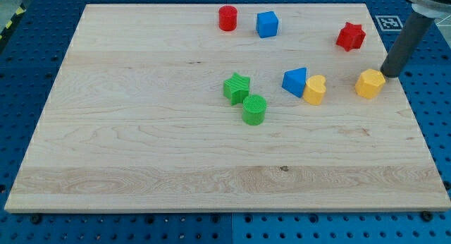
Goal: Push yellow hexagon closer to the yellow heart
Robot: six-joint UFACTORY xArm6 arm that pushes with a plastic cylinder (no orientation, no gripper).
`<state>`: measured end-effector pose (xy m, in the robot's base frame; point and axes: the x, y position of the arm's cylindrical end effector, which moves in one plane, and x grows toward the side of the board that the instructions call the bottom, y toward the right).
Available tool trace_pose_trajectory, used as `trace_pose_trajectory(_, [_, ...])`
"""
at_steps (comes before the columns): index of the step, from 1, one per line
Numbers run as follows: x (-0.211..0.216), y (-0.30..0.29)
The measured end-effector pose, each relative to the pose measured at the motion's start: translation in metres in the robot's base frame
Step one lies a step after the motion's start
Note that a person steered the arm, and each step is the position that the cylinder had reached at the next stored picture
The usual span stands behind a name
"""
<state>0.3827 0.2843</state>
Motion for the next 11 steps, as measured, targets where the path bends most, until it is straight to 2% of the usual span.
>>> trace_pose_trajectory(2, [0.002,-0.026])
trace_pose_trajectory(5, [0.077,-0.028])
trace_pose_trajectory(7, [0.064,-0.013])
trace_pose_trajectory(8, [0.060,-0.024])
trace_pose_trajectory(10, [0.089,-0.059])
trace_pose_trajectory(11, [0.104,-0.046])
